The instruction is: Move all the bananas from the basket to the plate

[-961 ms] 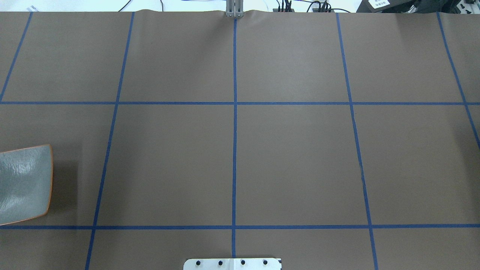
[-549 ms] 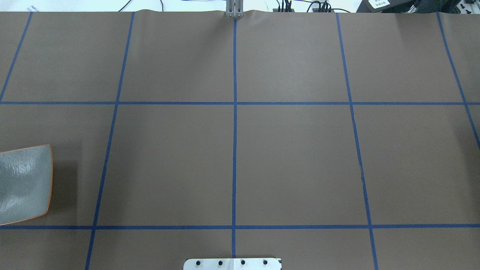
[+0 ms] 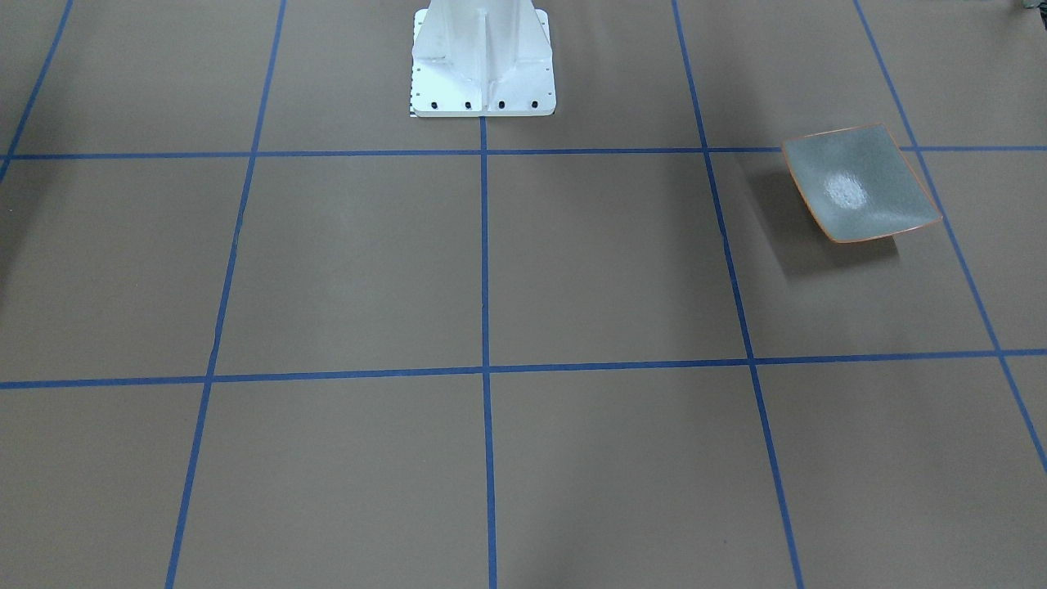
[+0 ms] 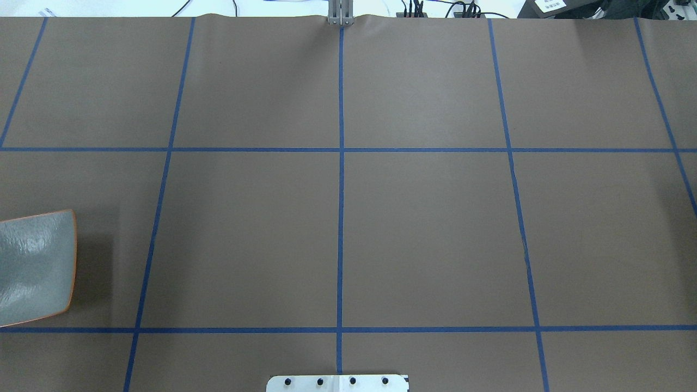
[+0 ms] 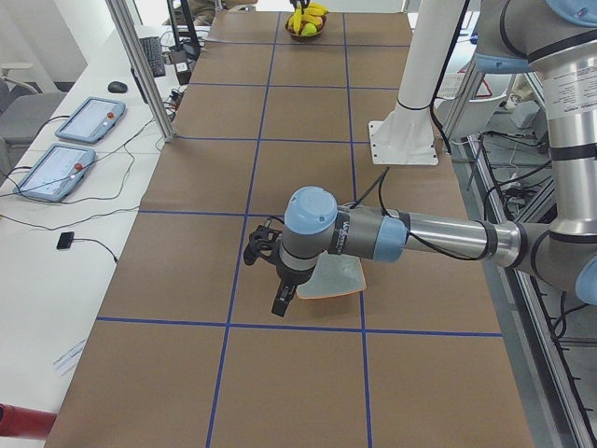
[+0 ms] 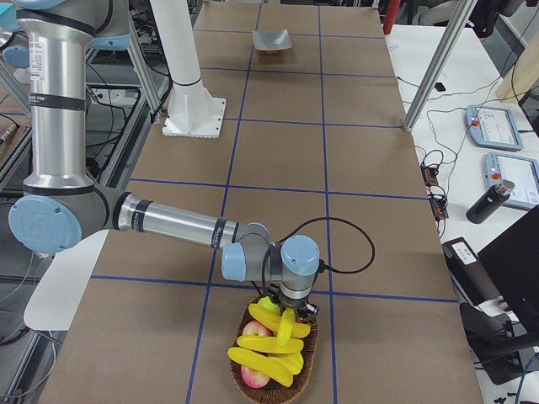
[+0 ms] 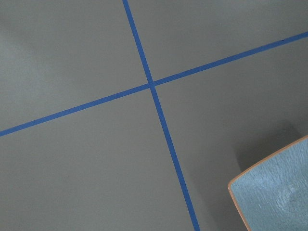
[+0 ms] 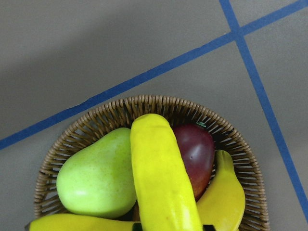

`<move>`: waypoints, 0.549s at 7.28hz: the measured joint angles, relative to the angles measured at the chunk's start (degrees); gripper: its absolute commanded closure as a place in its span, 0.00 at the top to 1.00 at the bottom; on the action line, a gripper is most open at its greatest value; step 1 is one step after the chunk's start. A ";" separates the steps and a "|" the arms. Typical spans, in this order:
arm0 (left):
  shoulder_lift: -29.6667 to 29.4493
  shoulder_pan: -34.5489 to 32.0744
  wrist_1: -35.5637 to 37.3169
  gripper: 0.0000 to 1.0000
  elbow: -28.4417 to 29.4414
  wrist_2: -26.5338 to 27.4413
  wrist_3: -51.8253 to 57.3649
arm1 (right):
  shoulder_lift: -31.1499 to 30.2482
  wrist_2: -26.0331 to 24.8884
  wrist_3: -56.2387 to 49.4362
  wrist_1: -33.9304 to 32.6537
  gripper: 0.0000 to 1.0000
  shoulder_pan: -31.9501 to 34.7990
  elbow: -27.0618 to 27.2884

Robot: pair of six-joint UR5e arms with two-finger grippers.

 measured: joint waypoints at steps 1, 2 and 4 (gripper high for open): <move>-0.04 0.00 0.00 1.00 0.05 0.00 0.00 | 0.41 0.03 1.08 -0.18 0.00 0.98 0.73; -0.13 0.00 0.00 1.00 0.08 0.00 0.00 | 1.22 0.05 3.31 -0.26 0.00 2.11 1.12; -0.54 0.00 -0.27 1.00 0.13 0.04 -0.02 | 3.53 0.00 12.79 -0.21 0.00 2.89 1.38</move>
